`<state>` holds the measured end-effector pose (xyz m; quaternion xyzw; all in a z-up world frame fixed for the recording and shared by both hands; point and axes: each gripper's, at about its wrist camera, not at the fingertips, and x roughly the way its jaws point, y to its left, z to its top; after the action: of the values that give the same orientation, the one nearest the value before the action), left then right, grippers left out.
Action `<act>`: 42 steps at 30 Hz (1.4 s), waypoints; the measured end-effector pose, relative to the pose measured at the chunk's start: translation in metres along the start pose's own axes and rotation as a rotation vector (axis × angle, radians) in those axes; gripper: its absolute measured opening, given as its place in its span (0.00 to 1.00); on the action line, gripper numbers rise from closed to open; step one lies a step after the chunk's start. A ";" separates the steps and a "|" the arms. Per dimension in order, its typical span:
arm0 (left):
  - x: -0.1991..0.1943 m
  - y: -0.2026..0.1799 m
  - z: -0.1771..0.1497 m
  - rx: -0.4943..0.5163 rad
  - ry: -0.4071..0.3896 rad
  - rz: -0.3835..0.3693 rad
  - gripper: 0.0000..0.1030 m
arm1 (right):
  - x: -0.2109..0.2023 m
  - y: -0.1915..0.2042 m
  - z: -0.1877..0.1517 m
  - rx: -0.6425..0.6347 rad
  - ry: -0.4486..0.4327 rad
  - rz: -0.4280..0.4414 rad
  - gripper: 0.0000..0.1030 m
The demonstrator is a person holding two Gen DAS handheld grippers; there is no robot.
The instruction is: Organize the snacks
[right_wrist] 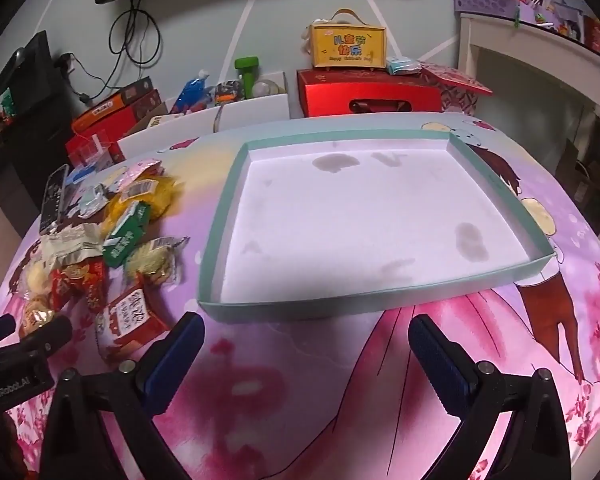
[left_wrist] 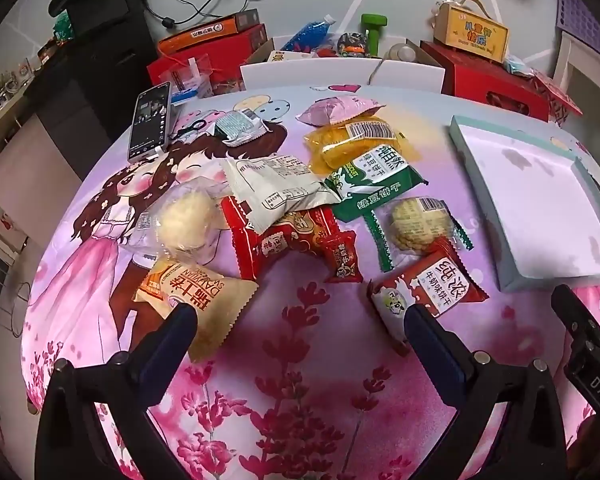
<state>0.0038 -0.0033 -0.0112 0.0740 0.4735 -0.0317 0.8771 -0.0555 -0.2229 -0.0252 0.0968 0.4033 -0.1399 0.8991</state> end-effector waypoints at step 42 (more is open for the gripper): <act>0.005 0.005 -0.004 0.003 0.033 0.029 1.00 | 0.006 0.009 -0.001 -0.035 -0.022 -0.011 1.00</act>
<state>0.0037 0.0028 -0.0174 0.0825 0.4868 -0.0183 0.8694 -0.0496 -0.2154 -0.0295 0.0775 0.3964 -0.1391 0.9042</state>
